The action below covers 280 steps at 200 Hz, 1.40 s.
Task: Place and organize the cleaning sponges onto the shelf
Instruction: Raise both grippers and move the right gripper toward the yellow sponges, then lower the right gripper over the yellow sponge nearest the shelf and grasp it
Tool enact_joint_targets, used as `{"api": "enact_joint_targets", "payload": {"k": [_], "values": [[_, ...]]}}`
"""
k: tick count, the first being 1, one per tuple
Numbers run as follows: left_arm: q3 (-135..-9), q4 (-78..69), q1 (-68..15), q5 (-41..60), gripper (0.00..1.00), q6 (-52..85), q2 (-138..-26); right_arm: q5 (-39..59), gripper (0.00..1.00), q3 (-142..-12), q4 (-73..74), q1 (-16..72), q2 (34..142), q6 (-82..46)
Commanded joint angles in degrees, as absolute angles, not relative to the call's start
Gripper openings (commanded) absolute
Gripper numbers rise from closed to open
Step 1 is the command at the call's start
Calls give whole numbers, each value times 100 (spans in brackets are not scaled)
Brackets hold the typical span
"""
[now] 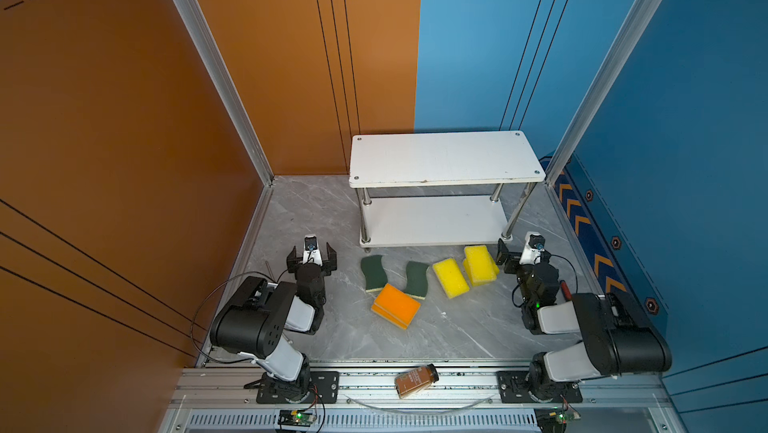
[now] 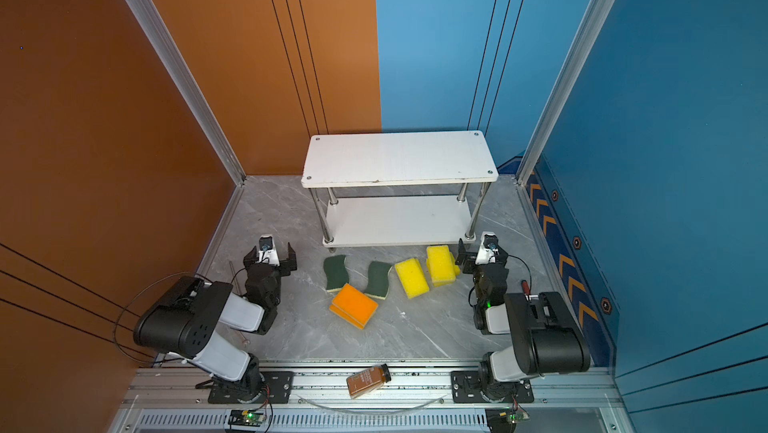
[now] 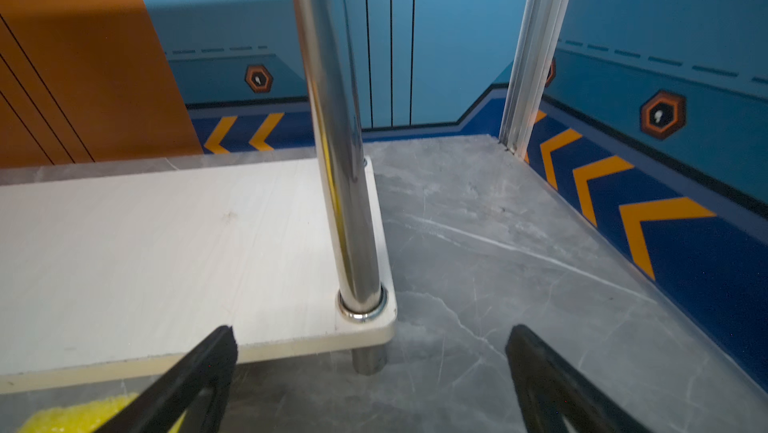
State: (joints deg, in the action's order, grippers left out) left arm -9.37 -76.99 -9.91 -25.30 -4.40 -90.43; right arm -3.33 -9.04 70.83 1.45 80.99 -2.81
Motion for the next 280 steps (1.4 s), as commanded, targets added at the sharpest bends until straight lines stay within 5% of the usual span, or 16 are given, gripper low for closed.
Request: {"api": "enact_joint_targets", "payload": {"k": [1, 99, 180, 280], "values": [[-854, -8007, -1133, -2779, 98, -632, -8796, -475, 100, -991, 6057, 145, 7406, -332], [-1224, -7265, -2363, -3669, 98, -1885, -7899, -294, 100, -1966, 1346, 463, 4347, -428], [-1369, -5912, -2878, -3964, 98, -2019, -6473, -14, 100, -3120, -232, 1367, 4933, -587], [-1474, -1877, -2876, -3975, 98, 451, -3420, -77, 100, -4183, -2425, 2026, 5208, -1736]]}}
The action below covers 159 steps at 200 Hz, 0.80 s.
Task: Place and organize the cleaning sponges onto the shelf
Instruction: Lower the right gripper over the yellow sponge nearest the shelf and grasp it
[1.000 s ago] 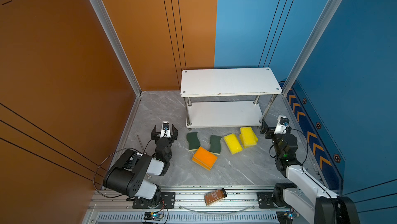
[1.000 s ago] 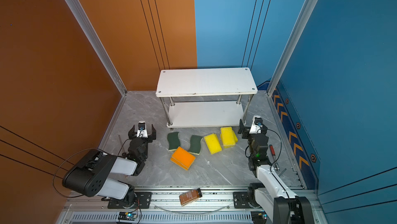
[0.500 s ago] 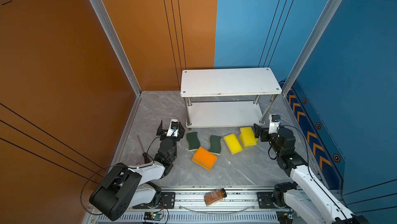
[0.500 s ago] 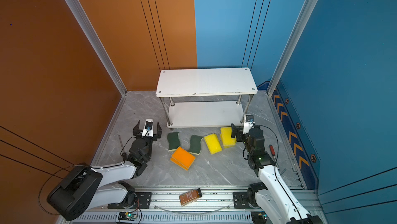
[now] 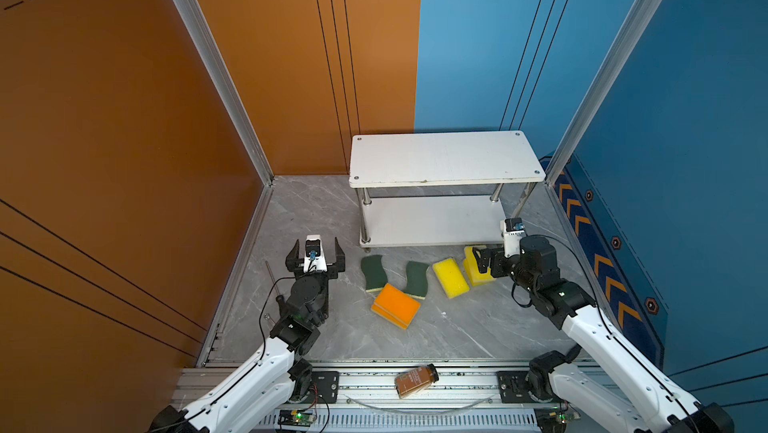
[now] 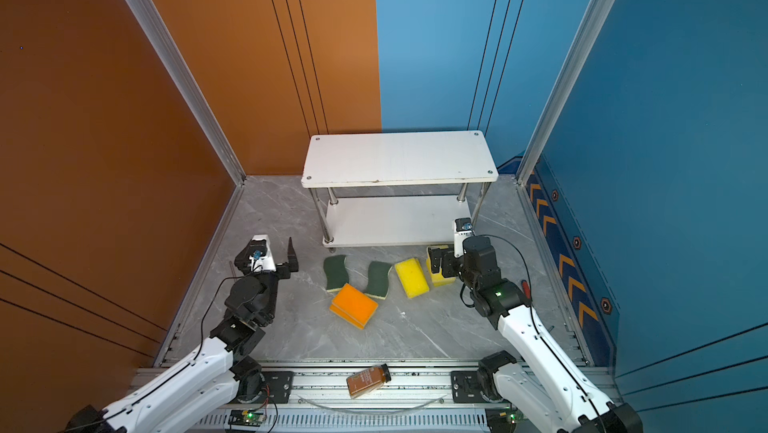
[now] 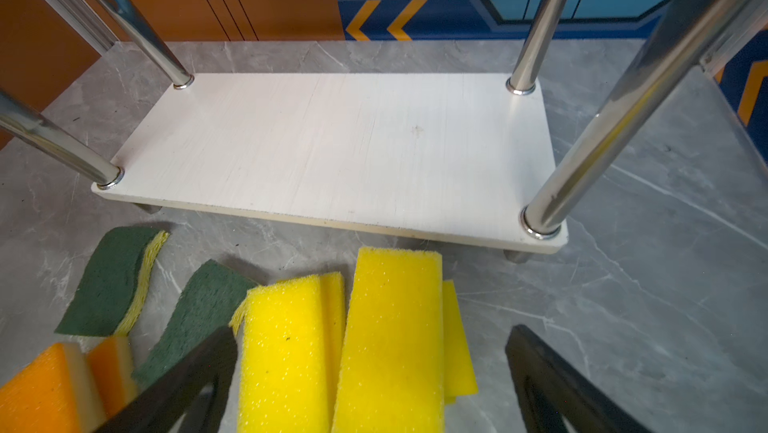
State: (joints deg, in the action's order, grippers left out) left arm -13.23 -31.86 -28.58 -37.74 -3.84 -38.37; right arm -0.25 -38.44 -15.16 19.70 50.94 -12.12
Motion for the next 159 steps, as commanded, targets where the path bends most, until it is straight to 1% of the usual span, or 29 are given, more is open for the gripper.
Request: {"api": "enact_joint_targets", "payload": {"k": [1, 39, 73, 99, 159], "values": [[-1480, -1839, -2875, -3974, 98, 471, -3402, -78, 100, -4183, -2443, 2028, 5214, -1747], [-1672, -720, -2760, -3744, 98, 1351, -3046, -254, 100, -4548, -3187, 2218, 5433, -2066], [-1842, -290, -2548, -3262, 98, 2019, -3139, -530, 99, -4685, -3495, 2410, 5663, -2330], [-2018, -223, -2438, -2866, 98, 2133, -3353, -558, 98, -4685, -3480, 2543, 5817, -2447], [-2190, -48, -2384, -2642, 98, 2188, -3626, -766, 98, -4579, -3388, 2838, 6081, -2461]]}}
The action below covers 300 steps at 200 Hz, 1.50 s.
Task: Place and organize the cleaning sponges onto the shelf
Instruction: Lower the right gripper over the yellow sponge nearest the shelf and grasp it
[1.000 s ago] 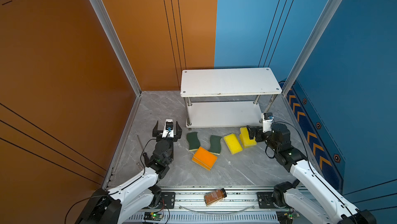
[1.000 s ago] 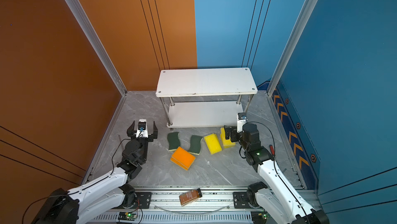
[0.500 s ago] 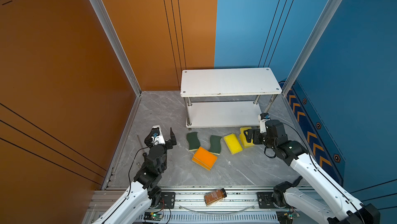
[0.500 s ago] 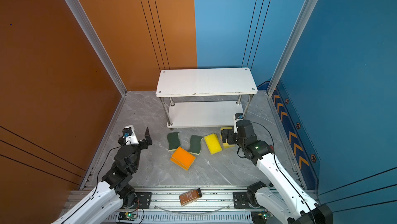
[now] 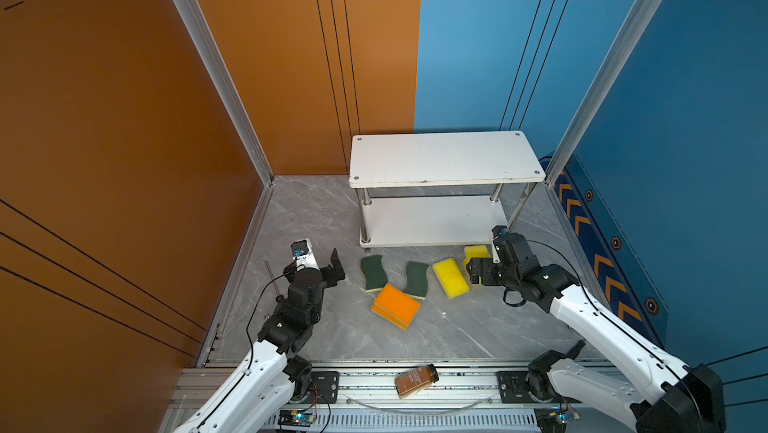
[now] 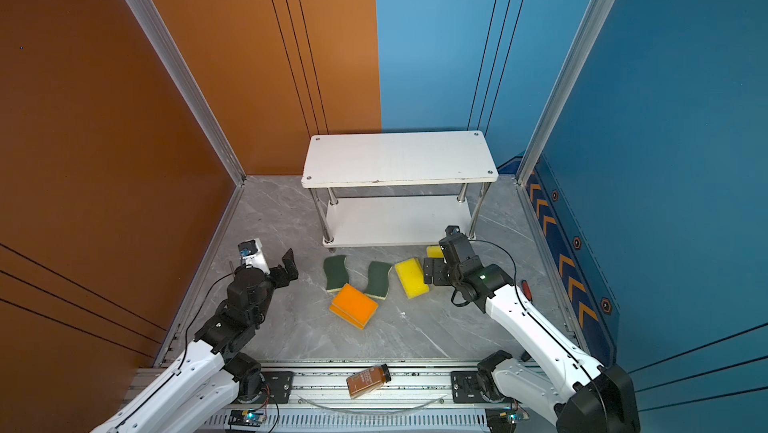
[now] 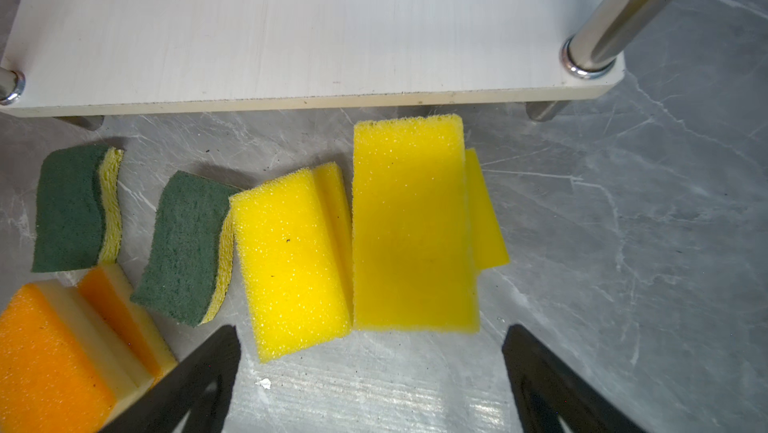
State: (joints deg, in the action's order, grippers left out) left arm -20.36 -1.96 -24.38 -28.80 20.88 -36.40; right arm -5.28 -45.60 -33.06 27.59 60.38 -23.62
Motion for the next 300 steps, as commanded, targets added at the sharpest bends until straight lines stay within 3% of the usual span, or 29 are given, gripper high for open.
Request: {"api": "enact_joint_targets", "payload": {"k": [1, 258, 300], "values": [[-2193, -46, -2383, -2639, 98, 2188, -3623, -770, 98, -4575, -3381, 2839, 6082, -2461], [-2021, -9, -1863, -1999, 98, 2470, -3776, -863, 92, -4289, -2701, 2619, 6819, -2452], [-1990, -39, -1750, -1509, 98, 2445, -3753, -809, 91, -4296, -2654, 2636, 6934, -2443]]}}
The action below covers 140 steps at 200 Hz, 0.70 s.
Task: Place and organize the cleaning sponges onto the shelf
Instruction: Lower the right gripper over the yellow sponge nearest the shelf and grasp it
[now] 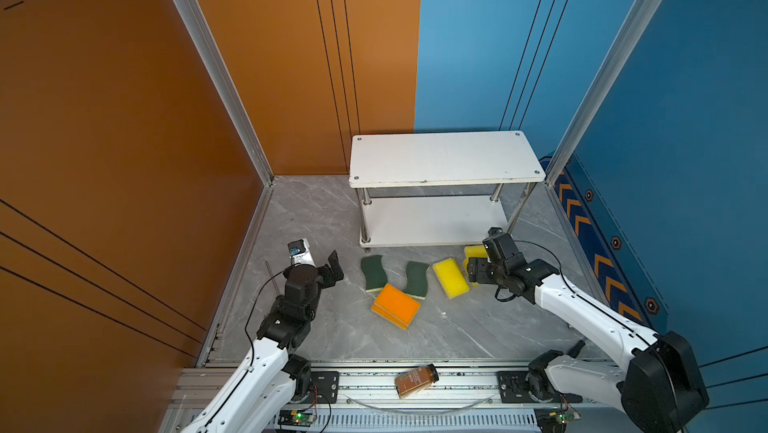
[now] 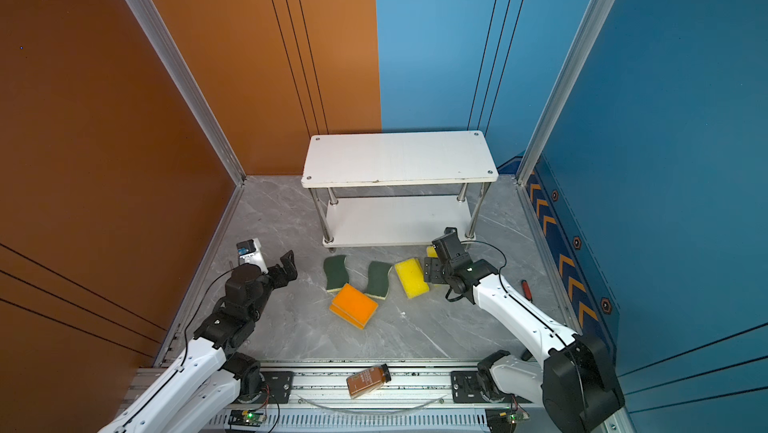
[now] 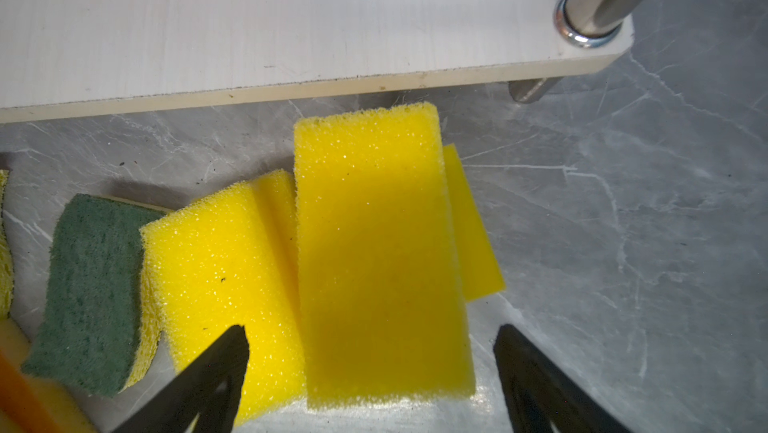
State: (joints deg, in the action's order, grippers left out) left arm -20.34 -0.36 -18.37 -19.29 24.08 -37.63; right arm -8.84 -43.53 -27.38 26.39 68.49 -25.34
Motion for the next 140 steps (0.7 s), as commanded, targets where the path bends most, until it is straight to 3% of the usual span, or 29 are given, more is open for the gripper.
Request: {"api": "enact_joint_targets", "payload": {"k": [1, 48, 140], "values": [[-1993, -42, -1745, -1497, 98, 2444, -3744, -813, 91, -4297, -2654, 2636, 6943, -2448], [-1890, -266, -1570, -822, 98, 2470, -3695, -821, 90, -4298, -2654, 2635, 7024, -2409], [-1907, -239, -1433, -593, 98, 2505, -3771, -844, 87, -4229, -2427, 2663, 7267, -2426]]}}
